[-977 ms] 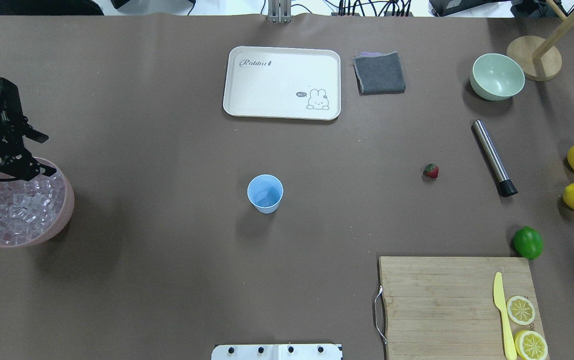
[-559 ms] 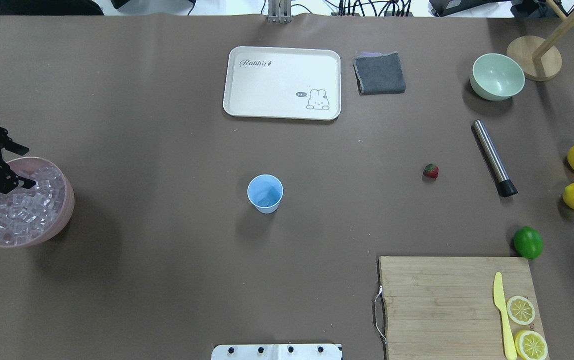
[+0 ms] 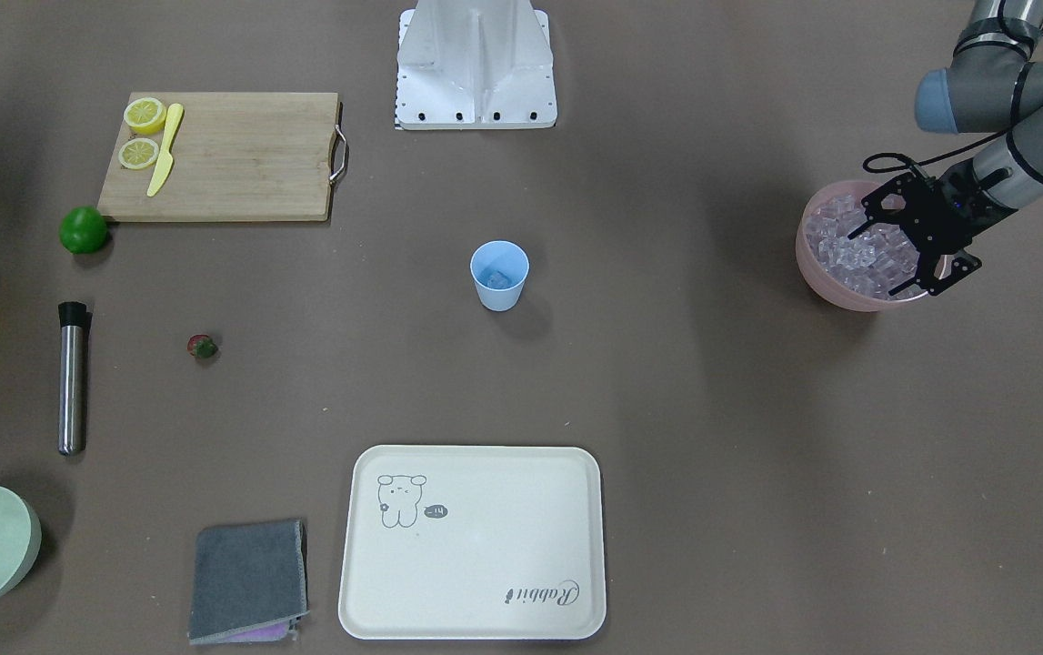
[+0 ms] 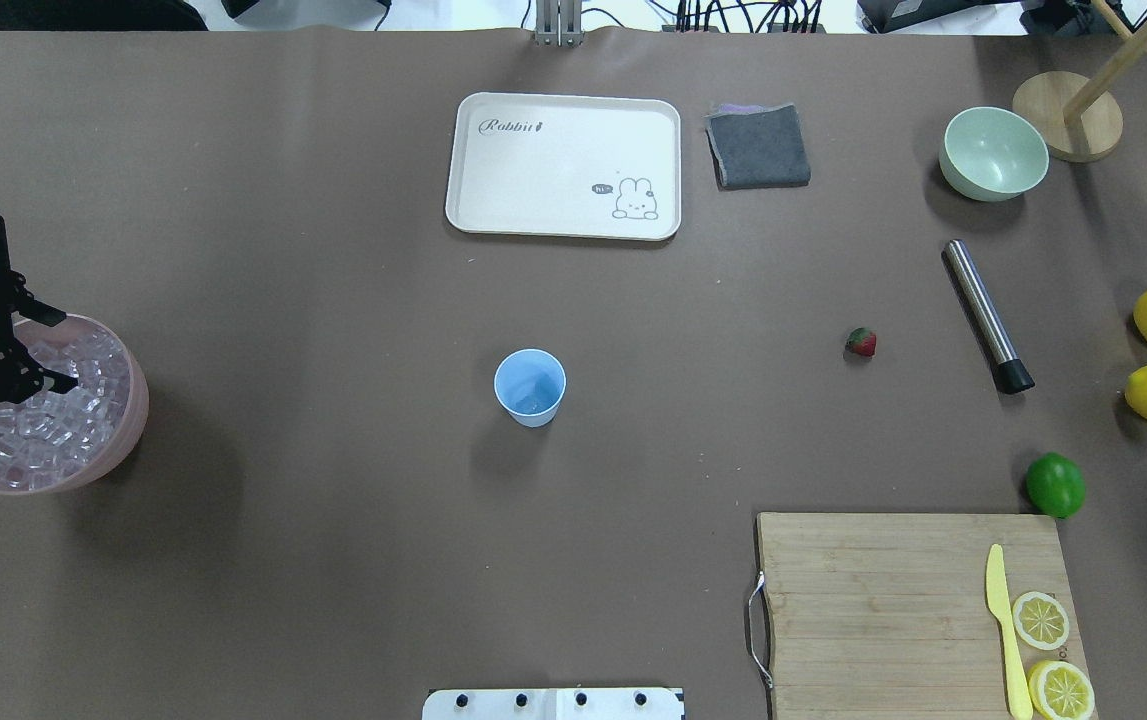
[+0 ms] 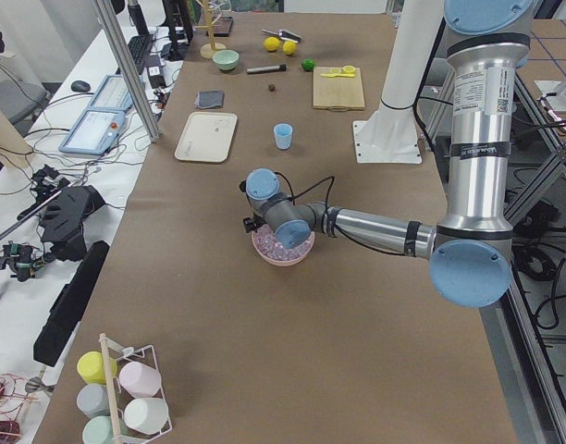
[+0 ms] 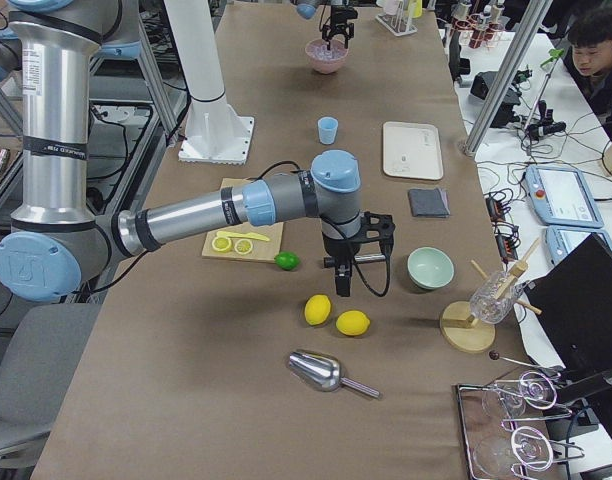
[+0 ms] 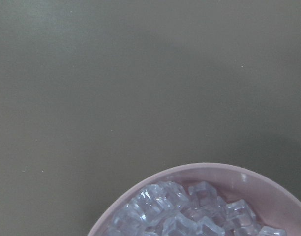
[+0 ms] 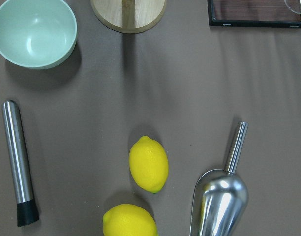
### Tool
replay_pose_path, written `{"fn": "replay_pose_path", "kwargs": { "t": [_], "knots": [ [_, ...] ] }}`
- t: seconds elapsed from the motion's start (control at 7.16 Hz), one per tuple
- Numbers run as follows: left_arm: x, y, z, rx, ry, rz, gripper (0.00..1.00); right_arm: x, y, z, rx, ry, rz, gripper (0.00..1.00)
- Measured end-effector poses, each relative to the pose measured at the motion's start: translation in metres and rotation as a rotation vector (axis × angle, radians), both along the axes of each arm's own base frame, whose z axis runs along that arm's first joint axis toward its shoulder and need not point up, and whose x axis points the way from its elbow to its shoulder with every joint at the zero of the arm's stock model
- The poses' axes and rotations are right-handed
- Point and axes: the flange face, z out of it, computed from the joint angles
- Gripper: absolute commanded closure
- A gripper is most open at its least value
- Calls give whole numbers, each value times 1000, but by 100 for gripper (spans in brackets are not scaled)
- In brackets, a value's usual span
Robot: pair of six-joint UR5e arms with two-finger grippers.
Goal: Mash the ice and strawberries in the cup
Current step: 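Lower the left gripper into the bowl and grasp another ice cube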
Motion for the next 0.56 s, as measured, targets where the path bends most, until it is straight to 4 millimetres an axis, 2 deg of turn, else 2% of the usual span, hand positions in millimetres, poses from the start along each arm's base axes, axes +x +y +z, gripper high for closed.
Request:
{"fn": "replay_pose_path", "kwargs": {
  "t": [0.14,0.56],
  "knots": [
    [5,2,2,-3,-3,9,11,0,1,2,-4,2,1,0],
    [18,8,7,-8,-20,24,11,1,2,4,-8,8,2,0]
  ]
}}
